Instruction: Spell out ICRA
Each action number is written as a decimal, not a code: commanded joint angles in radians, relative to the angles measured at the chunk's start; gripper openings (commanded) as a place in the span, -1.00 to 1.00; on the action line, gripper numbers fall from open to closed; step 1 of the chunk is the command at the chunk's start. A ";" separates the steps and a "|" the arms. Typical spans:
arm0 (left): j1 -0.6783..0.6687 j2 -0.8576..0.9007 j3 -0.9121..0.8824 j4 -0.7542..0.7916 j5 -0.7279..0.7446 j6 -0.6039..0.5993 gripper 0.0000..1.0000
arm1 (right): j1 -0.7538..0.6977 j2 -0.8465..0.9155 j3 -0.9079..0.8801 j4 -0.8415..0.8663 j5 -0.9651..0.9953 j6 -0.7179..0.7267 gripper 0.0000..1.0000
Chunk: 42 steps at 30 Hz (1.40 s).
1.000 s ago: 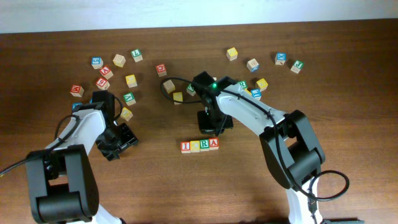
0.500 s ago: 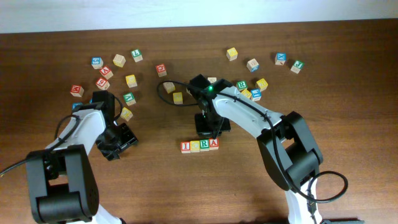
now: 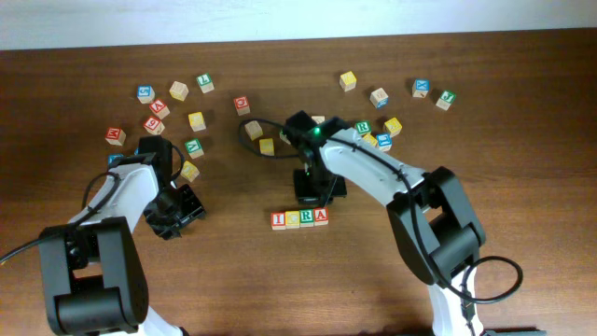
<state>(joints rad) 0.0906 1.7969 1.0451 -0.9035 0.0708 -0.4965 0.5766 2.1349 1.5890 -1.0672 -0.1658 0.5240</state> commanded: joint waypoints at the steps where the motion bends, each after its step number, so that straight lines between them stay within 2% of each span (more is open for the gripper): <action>1: -0.030 -0.024 0.016 0.004 -0.007 0.040 0.05 | -0.094 0.005 0.123 -0.080 -0.002 -0.035 -0.88; 2: -0.043 -0.024 0.016 0.004 -0.006 0.039 0.06 | -0.125 0.005 0.153 -0.119 -0.003 -0.059 -0.88; 4: -0.069 -0.024 0.016 0.005 -0.007 0.040 -0.09 | -0.188 0.005 0.170 -0.190 -0.002 -0.083 -0.87; 7: -0.127 -0.024 0.016 0.014 0.000 0.039 -0.63 | -0.240 0.006 0.121 -0.299 -0.006 -0.154 -0.87; 8: -0.142 -0.024 0.016 0.016 0.013 0.039 -0.70 | -0.236 0.006 0.095 -0.303 -0.007 -0.154 -0.88; 9: -0.166 -0.024 0.016 0.020 0.039 0.039 -0.87 | -0.222 0.006 0.055 -0.295 -0.011 -0.153 -0.87; 11: -0.213 -0.024 0.016 0.021 0.077 0.039 -1.00 | -0.188 0.006 -0.018 -0.243 -0.036 -0.153 -0.88; 17: -0.315 -0.024 0.016 0.084 0.168 0.039 -1.00 | -0.142 0.006 -0.093 -0.104 -0.179 -0.149 -0.91; 24: -0.391 -0.024 0.016 0.163 0.238 0.038 -1.00 | -0.137 0.006 -0.093 -0.090 -0.233 -0.142 -0.92; 33: -0.396 -0.024 0.016 0.164 0.292 0.020 -1.00 | -0.105 0.006 -0.093 -0.074 -0.250 -0.123 -0.92; 42: -0.396 -0.024 0.016 0.168 0.282 0.020 -1.00 | -0.107 0.005 -0.093 -0.076 -0.236 -0.124 -0.92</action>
<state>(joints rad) -0.3019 1.7969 1.0454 -0.7395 0.3305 -0.4679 0.4656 2.1441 1.5013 -1.1461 -0.3946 0.3935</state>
